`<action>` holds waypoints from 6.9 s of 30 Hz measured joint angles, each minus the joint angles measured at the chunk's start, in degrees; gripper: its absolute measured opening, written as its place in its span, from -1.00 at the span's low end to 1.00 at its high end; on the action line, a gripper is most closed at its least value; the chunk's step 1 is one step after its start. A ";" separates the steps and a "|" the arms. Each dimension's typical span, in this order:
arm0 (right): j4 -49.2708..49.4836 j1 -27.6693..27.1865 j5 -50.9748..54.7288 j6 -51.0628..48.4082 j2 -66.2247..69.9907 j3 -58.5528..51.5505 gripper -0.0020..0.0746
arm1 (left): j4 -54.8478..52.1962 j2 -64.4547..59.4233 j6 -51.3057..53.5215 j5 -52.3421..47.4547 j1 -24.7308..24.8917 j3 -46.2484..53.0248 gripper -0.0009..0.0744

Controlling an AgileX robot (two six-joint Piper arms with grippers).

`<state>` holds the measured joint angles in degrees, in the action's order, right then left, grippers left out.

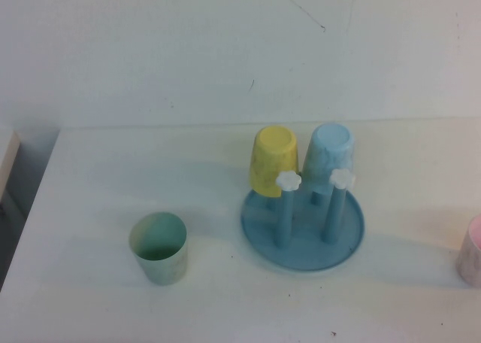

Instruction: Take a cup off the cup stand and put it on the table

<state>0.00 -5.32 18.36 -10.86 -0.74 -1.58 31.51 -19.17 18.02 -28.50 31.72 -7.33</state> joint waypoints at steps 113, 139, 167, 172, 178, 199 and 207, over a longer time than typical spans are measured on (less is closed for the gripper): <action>-3.32 4.68 1.93 5.00 0.00 0.00 -0.95 | -22.84 19.81 -15.26 10.24 -34.26 8.86 -0.98; -3.32 4.68 1.93 5.00 0.00 0.00 -0.95 | -22.84 19.81 -15.12 10.24 -34.26 8.86 -0.98; -3.32 4.68 1.93 5.00 0.00 0.00 -0.95 | -22.84 19.81 -15.24 10.15 -34.26 8.86 -0.98; -3.32 4.68 1.93 5.00 0.00 0.00 -0.95 | -22.84 19.81 -15.24 10.15 -34.26 8.86 -0.98; -3.32 4.68 1.93 5.00 0.00 0.00 -0.95 | -22.84 19.81 -15.24 10.15 -34.26 8.86 -0.98; -3.32 4.68 1.93 5.00 0.00 0.00 -0.95 | -22.84 19.81 -15.16 10.15 -34.26 8.86 -0.98; -3.32 4.68 1.93 5.00 0.00 0.00 -0.95 | -22.84 19.81 -15.16 10.15 -34.26 8.86 -0.98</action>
<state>-3.32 -0.64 20.30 -5.87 -0.74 -1.58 8.66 0.64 2.86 -18.36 -2.54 1.53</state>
